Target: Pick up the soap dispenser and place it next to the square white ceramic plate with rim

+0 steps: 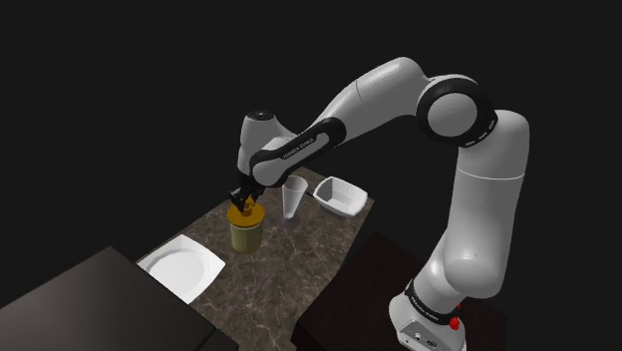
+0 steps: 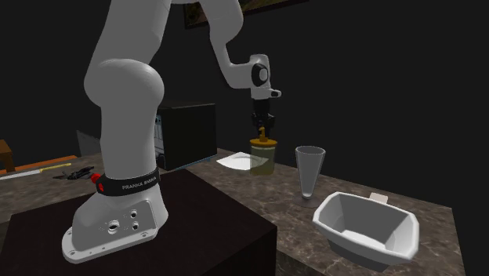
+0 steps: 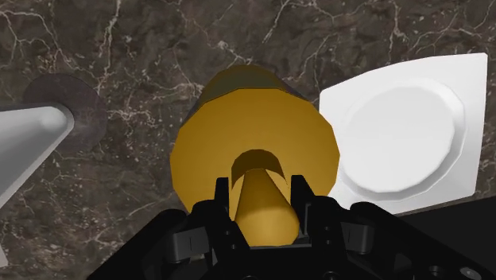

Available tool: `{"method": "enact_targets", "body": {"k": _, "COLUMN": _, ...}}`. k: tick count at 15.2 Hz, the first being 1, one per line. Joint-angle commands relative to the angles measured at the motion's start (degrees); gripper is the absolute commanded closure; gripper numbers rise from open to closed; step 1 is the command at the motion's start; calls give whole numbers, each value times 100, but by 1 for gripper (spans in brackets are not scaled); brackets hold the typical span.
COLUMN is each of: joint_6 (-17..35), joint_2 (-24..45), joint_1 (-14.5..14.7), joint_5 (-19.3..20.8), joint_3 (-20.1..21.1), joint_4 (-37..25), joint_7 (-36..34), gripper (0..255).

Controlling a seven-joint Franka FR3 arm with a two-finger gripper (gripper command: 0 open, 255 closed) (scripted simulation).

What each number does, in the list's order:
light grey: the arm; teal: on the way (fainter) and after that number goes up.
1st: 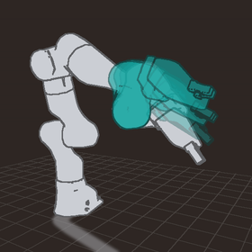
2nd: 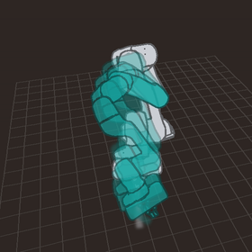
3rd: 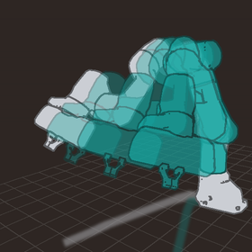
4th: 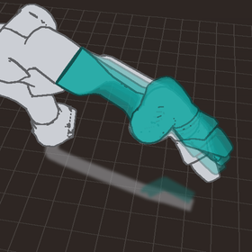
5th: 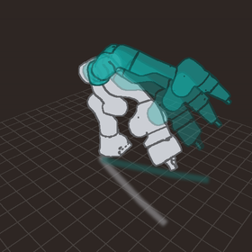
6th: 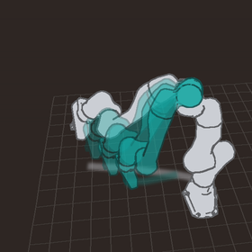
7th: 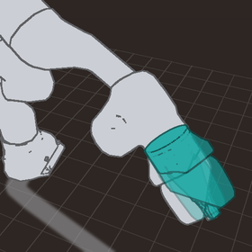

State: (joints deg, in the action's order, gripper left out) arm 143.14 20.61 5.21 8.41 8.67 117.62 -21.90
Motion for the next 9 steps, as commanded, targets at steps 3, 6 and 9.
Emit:
{"method": "enact_targets", "body": {"k": 3, "joint_6": 246, "joint_2": 207, "joint_1": 36, "joint_5": 75, "joint_3": -38, "joint_4": 36, "joint_7": -70, "gripper": 255}}
{"method": "enact_targets", "body": {"k": 6, "joint_6": 425, "joint_2": 383, "joint_1": 61, "joint_5": 132, "joint_3": -74, "joint_4": 40, "joint_7": -116, "gripper": 255}}
{"method": "enact_targets", "body": {"k": 9, "joint_6": 454, "joint_2": 412, "joint_1": 66, "joint_5": 141, "joint_3": -81, "joint_4": 40, "joint_7": -123, "gripper": 255}}
